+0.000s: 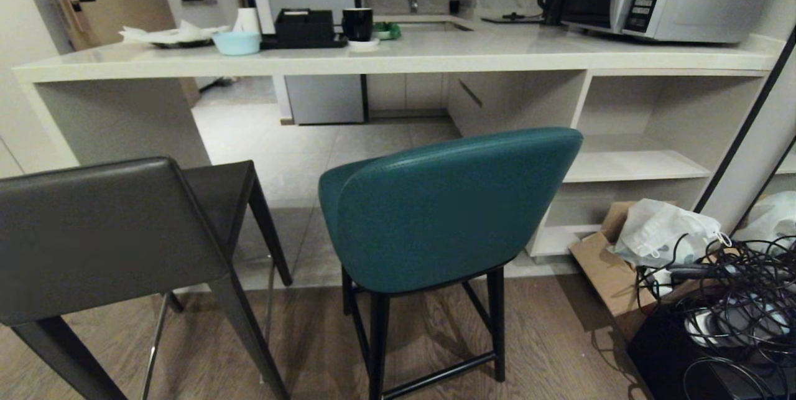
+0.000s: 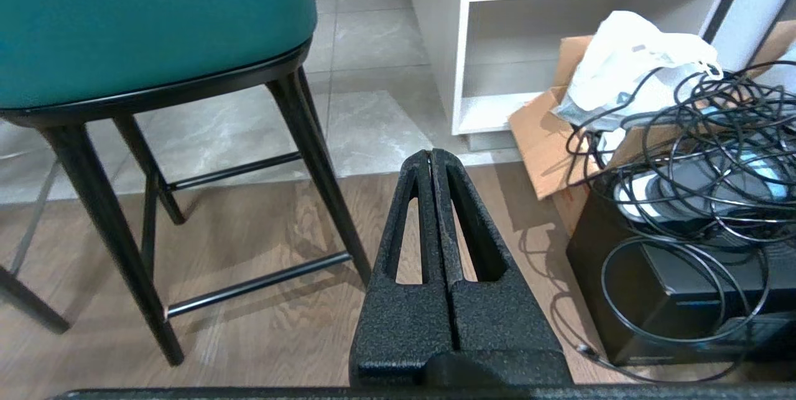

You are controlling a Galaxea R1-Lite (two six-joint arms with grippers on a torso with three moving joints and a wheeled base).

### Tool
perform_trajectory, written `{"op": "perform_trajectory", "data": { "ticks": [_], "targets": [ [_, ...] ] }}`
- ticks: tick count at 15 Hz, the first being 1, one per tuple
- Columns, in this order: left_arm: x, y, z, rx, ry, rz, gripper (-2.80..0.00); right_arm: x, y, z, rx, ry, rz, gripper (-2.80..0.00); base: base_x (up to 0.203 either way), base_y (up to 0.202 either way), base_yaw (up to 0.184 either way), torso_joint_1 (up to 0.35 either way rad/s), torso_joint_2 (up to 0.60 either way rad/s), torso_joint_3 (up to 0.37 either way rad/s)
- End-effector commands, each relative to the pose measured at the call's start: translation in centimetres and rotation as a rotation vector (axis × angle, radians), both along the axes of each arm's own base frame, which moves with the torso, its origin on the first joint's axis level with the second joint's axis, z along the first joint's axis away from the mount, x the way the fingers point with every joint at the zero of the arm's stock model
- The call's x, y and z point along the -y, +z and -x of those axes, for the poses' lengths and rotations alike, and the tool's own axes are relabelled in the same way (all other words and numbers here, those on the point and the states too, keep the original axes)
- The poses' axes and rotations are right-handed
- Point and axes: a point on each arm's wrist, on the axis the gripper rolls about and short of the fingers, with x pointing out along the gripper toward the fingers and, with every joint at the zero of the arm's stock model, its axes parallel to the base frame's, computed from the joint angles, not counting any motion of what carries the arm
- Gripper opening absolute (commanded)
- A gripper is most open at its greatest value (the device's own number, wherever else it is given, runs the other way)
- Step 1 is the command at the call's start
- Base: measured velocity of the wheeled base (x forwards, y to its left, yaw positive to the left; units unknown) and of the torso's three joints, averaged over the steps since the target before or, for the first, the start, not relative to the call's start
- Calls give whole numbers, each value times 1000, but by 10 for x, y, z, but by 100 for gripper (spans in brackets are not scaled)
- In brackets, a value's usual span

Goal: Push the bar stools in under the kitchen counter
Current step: Push the blue chair back under the dining table

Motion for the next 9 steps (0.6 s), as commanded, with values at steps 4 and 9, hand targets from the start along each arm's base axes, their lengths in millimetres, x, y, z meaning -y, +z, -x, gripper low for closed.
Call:
{"op": "perform_trajectory", "data": {
  "ticks": [4,9],
  "targets": [
    [0,0,0,-1,1,0,-280,0,0,0,-1,0,-1,-280,67,0,0,0,1,5],
    [0,0,0,-1,1,0,-280,0,0,0,-1,0,-1,-280,196,0,0,3,1,0]
  ]
}}
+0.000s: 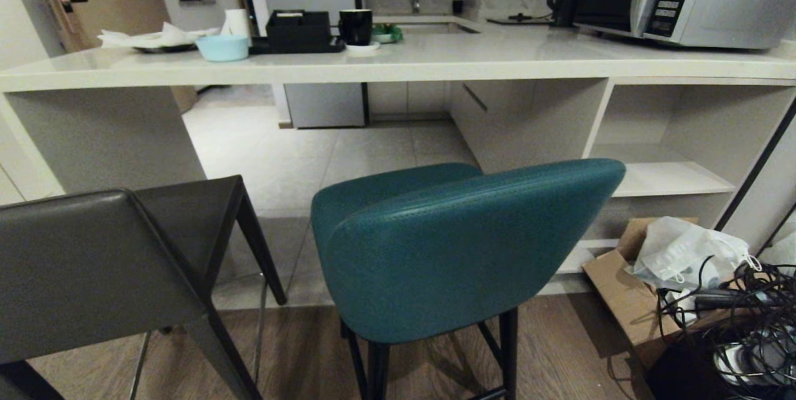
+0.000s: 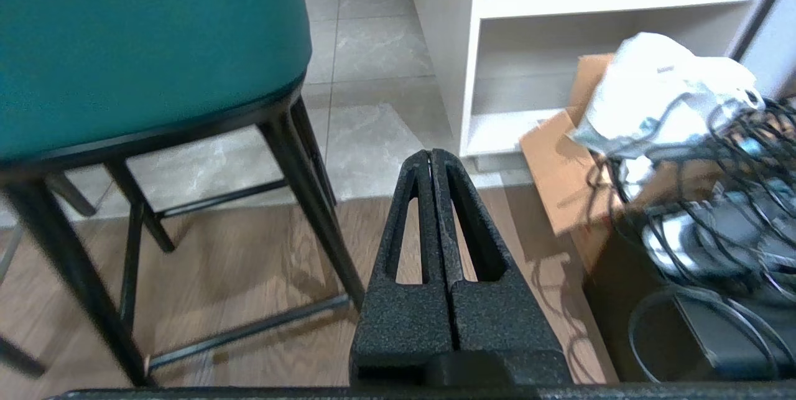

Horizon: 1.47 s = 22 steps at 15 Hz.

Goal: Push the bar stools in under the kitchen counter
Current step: Push the blue chair back under the dining table

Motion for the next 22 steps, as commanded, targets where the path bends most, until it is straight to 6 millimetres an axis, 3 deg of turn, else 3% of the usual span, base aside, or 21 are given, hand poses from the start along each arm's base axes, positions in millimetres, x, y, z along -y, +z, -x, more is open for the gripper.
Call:
{"op": "perform_trajectory", "data": {
  "ticks": [1,4,13,14,16,19,22],
  "targets": [
    [0,0,0,-1,1,1,-280,0,0,0,-1,0,-1,-280,194,0,1,1,2,0],
    [0,0,0,-1,1,1,-280,0,0,0,-1,1,0,-280,177,0,1,2,5,3],
    [0,0,0,-1,2,-1,-280,0,0,0,-12,1,9,-280,0,0,0,0,0,0],
    [0,4,1,14,5,0,-280,0,3,0,-30,7,25,-280,0,0,0,0,0,0],
    [0,32,2,29,5,18,-280,-1,28,-5,-71,27,-2,-280,0,0,0,0,0,0],
    [1,73,-30,-83,-28,67,-280,-2,70,-31,-150,72,-60,-280,0,0,0,0,0,0],
    [2,97,-79,-127,-84,88,-280,-2,92,-89,-210,83,-77,-280,0,0,0,0,0,0]
  ]
}}
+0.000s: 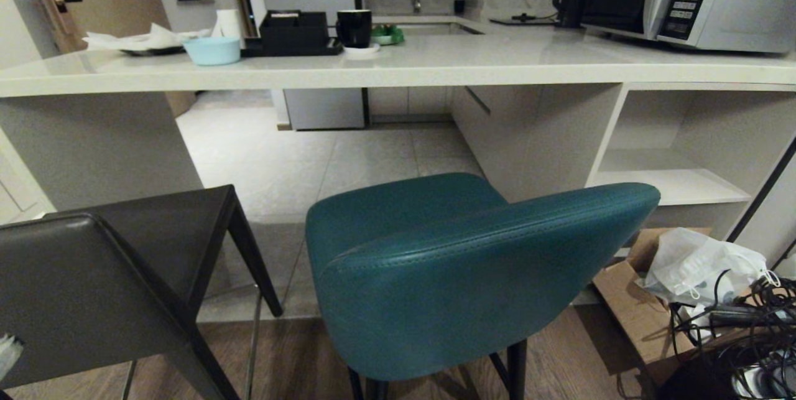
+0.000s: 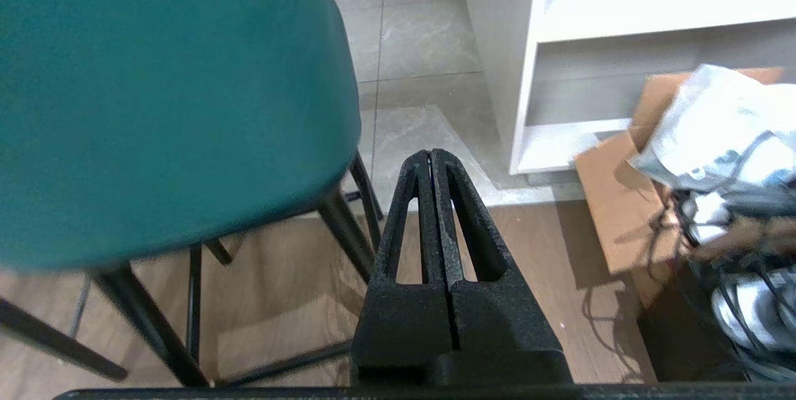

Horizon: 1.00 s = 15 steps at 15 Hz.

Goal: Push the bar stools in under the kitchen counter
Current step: Push the blue chair back under the dining table

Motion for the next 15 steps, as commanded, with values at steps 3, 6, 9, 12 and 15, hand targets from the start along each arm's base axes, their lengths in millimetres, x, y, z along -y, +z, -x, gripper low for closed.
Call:
{"op": "perform_trajectory", "data": {
  "ticks": [3,6,9,12,15],
  "targets": [
    [15,12,-60,-91,-153,0,-280,1,4,-113,-170,4,-9,-280,0,0,0,0,0,0],
    [35,-2,-60,-147,-242,-9,-280,1,-11,-175,-166,5,-16,-280,0,0,0,0,0,0],
    [59,-6,-72,-198,-220,-38,-280,1,-25,-225,-100,4,-19,-280,0,0,0,0,0,0],
    [93,-9,-98,-201,-148,-75,-280,1,-29,-251,-33,9,-20,-280,0,0,0,0,0,0],
    [120,-8,-114,-164,-134,-70,-280,2,-30,-272,-16,6,-20,-280,0,0,0,0,0,0]
  ]
}}
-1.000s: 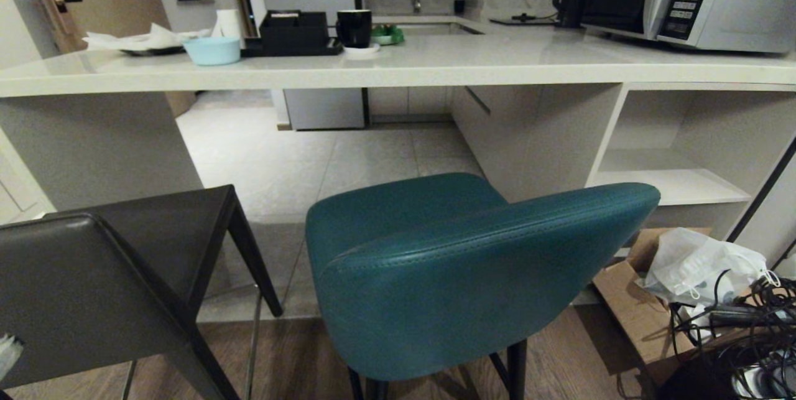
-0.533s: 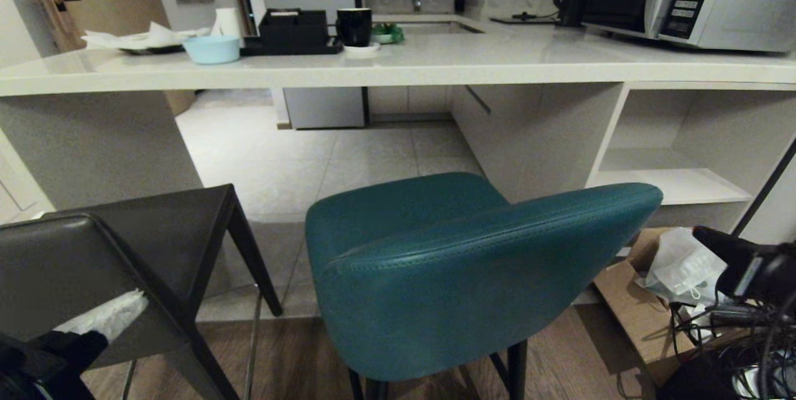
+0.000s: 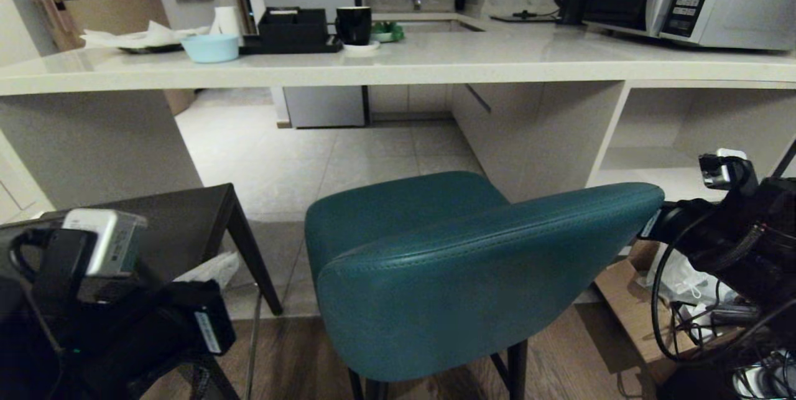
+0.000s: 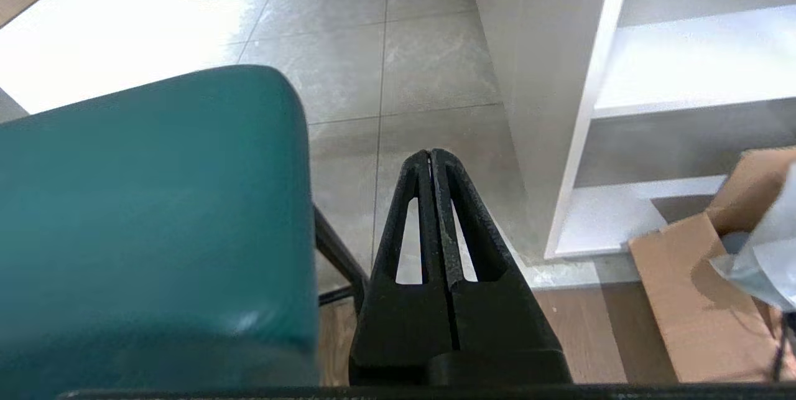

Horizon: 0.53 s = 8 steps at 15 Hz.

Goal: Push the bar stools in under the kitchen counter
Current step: Push the blue chair back under the dining table

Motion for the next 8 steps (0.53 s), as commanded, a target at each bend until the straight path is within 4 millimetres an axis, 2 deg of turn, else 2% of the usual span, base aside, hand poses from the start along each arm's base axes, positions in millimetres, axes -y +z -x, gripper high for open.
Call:
{"op": "perform_trajectory", "data": {
  "ticks": [1,3,5,8],
  "targets": [
    [19,-12,-12,-49,-6,-54,-280,1,-11,-24,-16,-3,-1,-280,0,0,0,0,0,0],
    [30,-19,-13,-69,-17,-74,-280,-3,-12,-36,-7,10,0,-280,0,0,0,0,0,0],
    [42,-28,-11,-96,-47,-94,-280,-8,-16,-39,-16,24,-1,-280,0,0,0,0,0,0],
    [49,-38,-1,-125,-101,-126,-280,-15,-16,-44,-12,43,-2,-280,0,0,0,0,0,0]
  ]
}}
